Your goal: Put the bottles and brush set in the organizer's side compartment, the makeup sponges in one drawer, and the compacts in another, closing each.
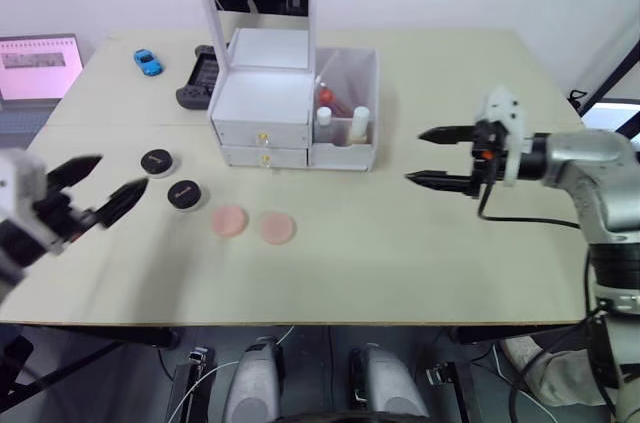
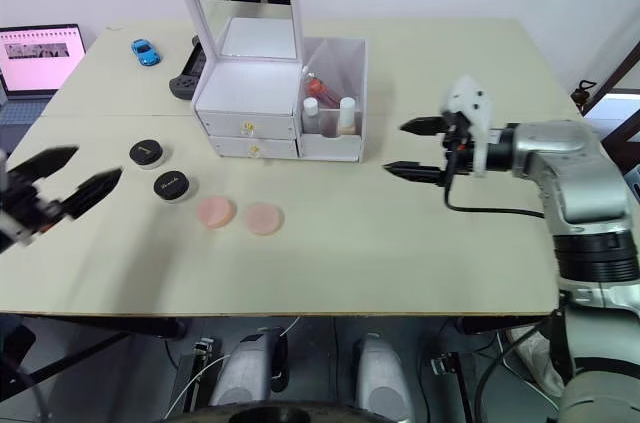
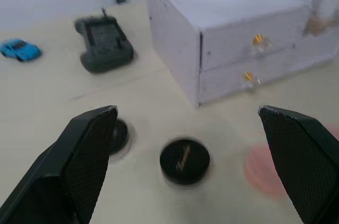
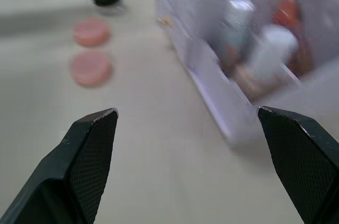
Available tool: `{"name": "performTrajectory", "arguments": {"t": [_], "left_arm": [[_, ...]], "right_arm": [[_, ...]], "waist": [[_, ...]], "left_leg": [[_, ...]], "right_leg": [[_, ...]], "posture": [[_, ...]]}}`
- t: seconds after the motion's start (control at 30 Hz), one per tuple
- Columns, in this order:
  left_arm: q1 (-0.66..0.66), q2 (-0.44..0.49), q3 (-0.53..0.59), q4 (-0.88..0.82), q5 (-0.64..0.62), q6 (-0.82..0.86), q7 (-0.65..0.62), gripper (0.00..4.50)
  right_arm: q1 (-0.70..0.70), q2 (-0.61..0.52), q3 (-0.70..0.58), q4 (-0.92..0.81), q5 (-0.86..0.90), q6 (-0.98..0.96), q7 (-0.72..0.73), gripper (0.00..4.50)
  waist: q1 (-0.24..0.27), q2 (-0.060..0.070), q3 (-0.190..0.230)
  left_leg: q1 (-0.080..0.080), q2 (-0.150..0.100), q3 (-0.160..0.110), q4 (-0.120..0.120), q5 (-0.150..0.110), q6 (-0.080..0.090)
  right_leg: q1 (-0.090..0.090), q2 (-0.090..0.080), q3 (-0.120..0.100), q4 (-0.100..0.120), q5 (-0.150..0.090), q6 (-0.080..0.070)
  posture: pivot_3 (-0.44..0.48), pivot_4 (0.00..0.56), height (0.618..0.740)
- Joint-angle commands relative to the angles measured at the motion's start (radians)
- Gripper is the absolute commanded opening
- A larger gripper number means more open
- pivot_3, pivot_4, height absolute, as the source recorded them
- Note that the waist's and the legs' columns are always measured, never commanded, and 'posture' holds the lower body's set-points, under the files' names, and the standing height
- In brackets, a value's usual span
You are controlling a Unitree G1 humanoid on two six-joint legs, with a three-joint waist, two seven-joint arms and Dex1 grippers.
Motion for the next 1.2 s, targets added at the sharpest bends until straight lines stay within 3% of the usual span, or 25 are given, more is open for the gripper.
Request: {"name": "performTrajectory", "arguments": {"t": [0.03, 0.23, 0.43, 0.47, 0.5, 1.13, 1.2], "left_arm": [[-0.050, -0.093, -0.106, -0.118, 0.036, 0.018, 0.177, 4.48], [-0.142, -0.266, -0.331, -0.104, 0.208, -0.033, 0.355, 4.48], [-0.235, -0.455, -0.490, 0.097, 0.378, -0.154, 0.482, 4.48], [-0.243, -0.472, -0.504, 0.129, 0.393, -0.173, 0.483, 4.24], [-0.251, -0.482, -0.518, 0.157, 0.399, -0.179, 0.473, 3.98], [-0.327, -0.581, -0.565, 0.361, 0.484, -0.344, 0.445, 3.98], [-0.336, -0.590, -0.570, 0.378, 0.476, -0.368, 0.427, 3.43]], "right_arm": [[-0.064, 0.014, -0.007, -0.093, 0.054, 0.038, -0.022, 4.44], [-0.115, 0.022, 0.018, -0.121, 0.074, 0.091, -0.051, 4.44], [-0.104, -0.006, 0.026, -0.155, 0.060, 0.113, -0.083, 4.44], [-0.100, -0.007, 0.024, -0.163, 0.063, 0.120, -0.089, 4.48], [-0.096, -0.012, 0.023, -0.171, 0.068, 0.133, -0.093, 4.50], [-0.082, -0.065, 0.023, -0.225, 0.064, 0.174, -0.137, 4.50], [-0.084, -0.072, 0.028, -0.223, 0.059, 0.174, -0.136, 4.50]], "waist": [[0.006, -0.001, -0.001], [0.011, -0.002, -0.001], [0.011, -0.002, -0.001], [0.011, -0.002, -0.001], [0.010, -0.002, -0.001], [0.011, -0.002, -0.001], [0.012, -0.002, -0.001]], "left_leg": [[0.000, 0.000, 0.000, 0.000, 0.000, 0.000], [0.001, 0.000, -0.001, 0.001, 0.000, 0.000], [0.001, -0.001, -0.001, 0.002, 0.000, 0.000], [0.001, -0.001, -0.001, 0.002, 0.000, 0.001], [0.001, -0.001, -0.001, 0.002, 0.000, 0.001], [0.001, -0.001, -0.001, 0.002, 0.000, 0.001], [0.001, -0.001, -0.001, 0.002, 0.000, 0.001]], "right_leg": [[0.000, 0.000, 0.000, 0.000, 0.000, 0.000], [0.001, 0.001, -0.001, 0.000, 0.000, 0.000], [0.002, 0.001, -0.001, 0.000, 0.000, 0.000], [0.001, 0.001, 0.000, 0.000, 0.000, 0.000], [0.001, 0.001, -0.001, 0.000, 0.000, 0.000], [0.001, 0.001, -0.001, 0.000, 0.000, 0.000], [0.001, 0.001, -0.001, 0.000, 0.000, 0.000]], "posture": [[0.000, 0.150, 0.740], [0.000, 0.150, 0.740], [0.000, 0.150, 0.740], [0.000, 0.150, 0.740], [0.000, 0.150, 0.740], [0.000, 0.150, 0.740], [0.000, 0.150, 0.740]]}}
